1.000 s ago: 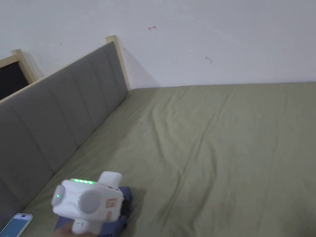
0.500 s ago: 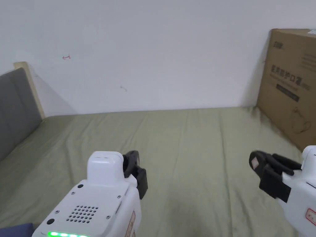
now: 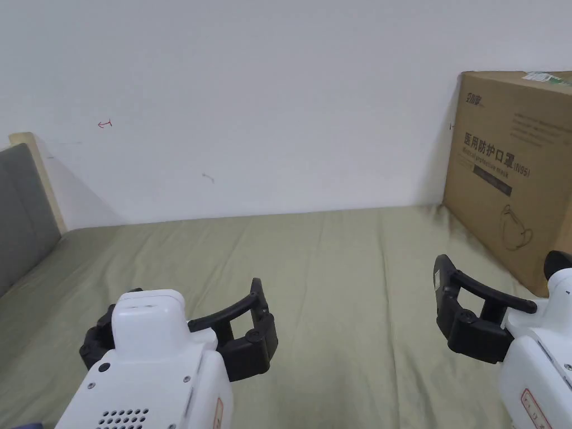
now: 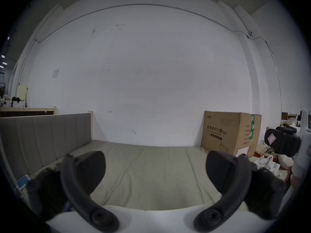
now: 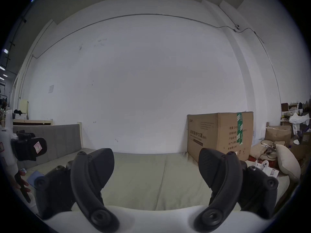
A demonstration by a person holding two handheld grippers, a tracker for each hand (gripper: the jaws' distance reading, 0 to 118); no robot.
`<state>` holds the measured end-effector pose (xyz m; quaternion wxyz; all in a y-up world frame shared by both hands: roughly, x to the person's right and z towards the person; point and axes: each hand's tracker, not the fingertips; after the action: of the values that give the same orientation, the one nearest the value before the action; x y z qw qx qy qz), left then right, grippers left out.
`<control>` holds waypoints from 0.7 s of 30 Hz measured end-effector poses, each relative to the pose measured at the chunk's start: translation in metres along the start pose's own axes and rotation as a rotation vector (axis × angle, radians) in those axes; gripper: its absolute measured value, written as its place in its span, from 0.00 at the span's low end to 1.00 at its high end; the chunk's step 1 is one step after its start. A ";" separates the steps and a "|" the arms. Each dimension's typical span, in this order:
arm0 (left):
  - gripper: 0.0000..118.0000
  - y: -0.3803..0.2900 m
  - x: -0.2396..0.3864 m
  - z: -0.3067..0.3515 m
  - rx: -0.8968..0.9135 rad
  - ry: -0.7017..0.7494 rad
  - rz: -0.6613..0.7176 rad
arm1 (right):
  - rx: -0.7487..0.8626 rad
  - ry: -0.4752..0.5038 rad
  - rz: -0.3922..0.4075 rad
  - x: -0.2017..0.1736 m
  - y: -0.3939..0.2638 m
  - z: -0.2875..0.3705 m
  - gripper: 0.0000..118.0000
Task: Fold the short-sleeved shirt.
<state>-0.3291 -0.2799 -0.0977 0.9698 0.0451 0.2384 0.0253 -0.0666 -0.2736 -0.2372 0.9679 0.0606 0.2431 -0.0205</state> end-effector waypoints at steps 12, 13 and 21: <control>1.00 0.017 0.000 0.007 -0.005 0.040 -0.044 | -0.022 0.051 0.015 -0.014 0.003 0.003 1.00; 1.00 0.017 -0.002 0.006 -0.009 0.032 -0.036 | -0.022 0.054 0.021 -0.014 0.004 0.003 1.00; 1.00 0.017 -0.006 -0.010 -0.112 0.062 0.034 | -0.058 0.078 0.030 -0.018 0.002 -0.001 1.00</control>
<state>-0.3392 -0.2623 -0.1023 0.9624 -0.0062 0.2656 0.0565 -0.0825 -0.2713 -0.2293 0.9593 0.0366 0.2800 0.0033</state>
